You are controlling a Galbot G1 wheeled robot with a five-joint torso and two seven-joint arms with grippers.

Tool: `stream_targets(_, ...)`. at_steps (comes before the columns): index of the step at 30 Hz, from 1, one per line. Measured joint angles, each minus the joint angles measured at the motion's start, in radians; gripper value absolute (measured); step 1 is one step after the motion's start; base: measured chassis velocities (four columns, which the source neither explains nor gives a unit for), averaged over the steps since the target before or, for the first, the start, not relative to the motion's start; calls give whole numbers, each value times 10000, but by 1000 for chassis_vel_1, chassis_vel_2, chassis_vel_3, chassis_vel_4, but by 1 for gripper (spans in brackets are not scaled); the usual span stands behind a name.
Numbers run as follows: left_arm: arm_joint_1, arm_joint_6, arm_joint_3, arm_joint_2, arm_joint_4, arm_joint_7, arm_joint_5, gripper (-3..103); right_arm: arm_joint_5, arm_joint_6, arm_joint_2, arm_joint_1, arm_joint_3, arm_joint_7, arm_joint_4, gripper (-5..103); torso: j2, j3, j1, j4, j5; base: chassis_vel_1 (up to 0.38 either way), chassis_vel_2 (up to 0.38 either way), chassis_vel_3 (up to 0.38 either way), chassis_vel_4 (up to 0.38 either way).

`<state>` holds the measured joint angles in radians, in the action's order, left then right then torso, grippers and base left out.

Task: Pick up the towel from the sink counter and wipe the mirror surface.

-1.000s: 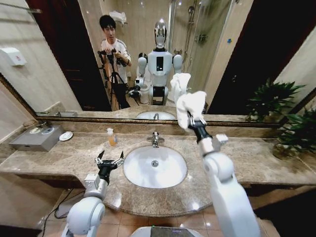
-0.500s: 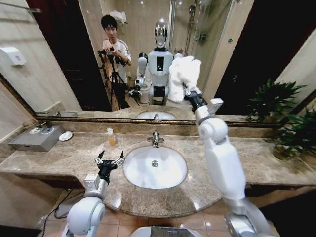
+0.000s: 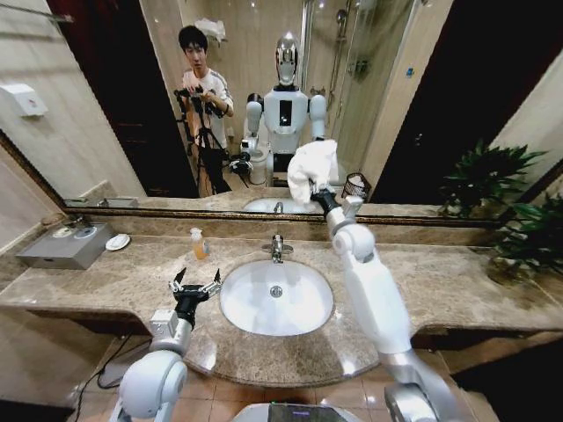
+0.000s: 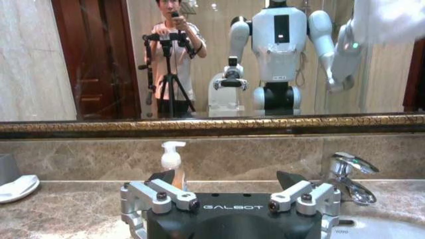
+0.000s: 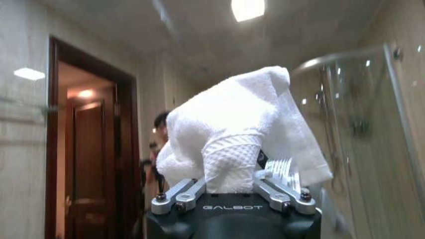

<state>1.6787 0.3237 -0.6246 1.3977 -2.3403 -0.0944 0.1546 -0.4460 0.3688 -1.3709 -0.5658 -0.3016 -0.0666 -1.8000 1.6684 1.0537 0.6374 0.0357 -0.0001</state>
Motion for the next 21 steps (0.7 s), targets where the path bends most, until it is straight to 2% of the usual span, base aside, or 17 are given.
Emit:
stream_targets(6, 0, 0, 0, 0, 0, 0, -1, 100, -297, 271, 322, 552, -29, -193, -125, 10, 1, -1, -1, 2, -1, 0, 0, 0, 0)
stream_targets(13, 0, 0, 0, 0, 0, 0, 0, 100, -24, 2, 233, -290, -52, 126, 812, 10, 0, 0, 0, 3, 2, 0, 0, 0, 0)
stream_targets(18, 0, 0, 0, 0, 0, 0, -1, 100, 53, -74, 308, -916, -96, 240, 658, 10, 0, 1, 0, -3, 3, 0, 0, 0, 0)
stream_targets(21, 0, 0, 0, 0, 0, 0, 0, 100, 26, -115, 371, -709, -143, 205, 688, 10, 0, 0, -2, 0, 4, 0, 0, 0, 0)
